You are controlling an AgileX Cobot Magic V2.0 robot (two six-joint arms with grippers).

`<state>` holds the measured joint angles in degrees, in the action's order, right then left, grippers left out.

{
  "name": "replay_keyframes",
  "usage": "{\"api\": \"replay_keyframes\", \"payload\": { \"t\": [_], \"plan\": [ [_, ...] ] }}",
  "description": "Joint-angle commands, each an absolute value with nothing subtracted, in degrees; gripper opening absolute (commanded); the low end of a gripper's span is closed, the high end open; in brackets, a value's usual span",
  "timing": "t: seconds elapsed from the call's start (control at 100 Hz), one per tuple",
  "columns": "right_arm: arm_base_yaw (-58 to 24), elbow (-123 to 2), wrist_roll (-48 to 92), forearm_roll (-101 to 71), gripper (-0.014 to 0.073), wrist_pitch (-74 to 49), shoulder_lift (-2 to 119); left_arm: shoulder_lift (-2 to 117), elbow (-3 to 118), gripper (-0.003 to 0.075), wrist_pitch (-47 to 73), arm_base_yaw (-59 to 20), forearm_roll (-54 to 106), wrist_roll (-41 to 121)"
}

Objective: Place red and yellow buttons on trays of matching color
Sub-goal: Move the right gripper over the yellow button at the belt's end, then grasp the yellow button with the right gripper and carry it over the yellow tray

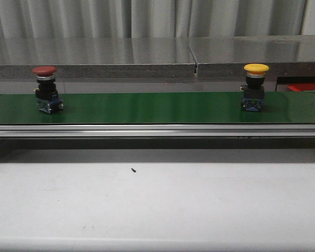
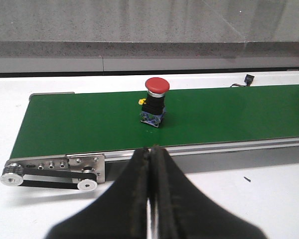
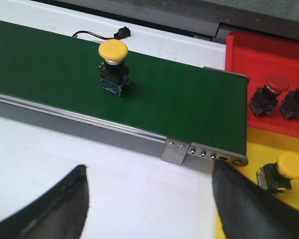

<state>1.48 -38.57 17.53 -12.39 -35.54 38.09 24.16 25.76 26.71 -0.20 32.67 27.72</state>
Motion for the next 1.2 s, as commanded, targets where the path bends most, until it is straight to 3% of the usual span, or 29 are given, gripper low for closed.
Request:
{"api": "replay_keyframes", "payload": {
  "t": [0.0, 0.56, 1.04, 1.19],
  "plan": [
    [1.8, -42.0, 17.6, -12.9, 0.0605, -30.4, 40.9, 24.5, 27.3, -0.0019, 22.2, -0.7, 34.3, 27.6],
    [1.3, -61.2, 17.6, -12.9, 0.0601, -34.6, 75.7, 24.5, 27.3, -0.0019, 22.2, -0.7, 34.3, 27.6],
    [1.5, -73.0, 17.7, -11.9, 0.0600, -35.2, 92.1, 24.5, 27.3, -0.0019, 22.2, -0.7, 34.3, 27.6],
    [3.5, -75.8, 17.6, -11.5, 0.0500, -35.6, 95.9, 24.5, 27.3, -0.0019, 22.2, -0.7, 34.3, 27.6]
  ]
}}
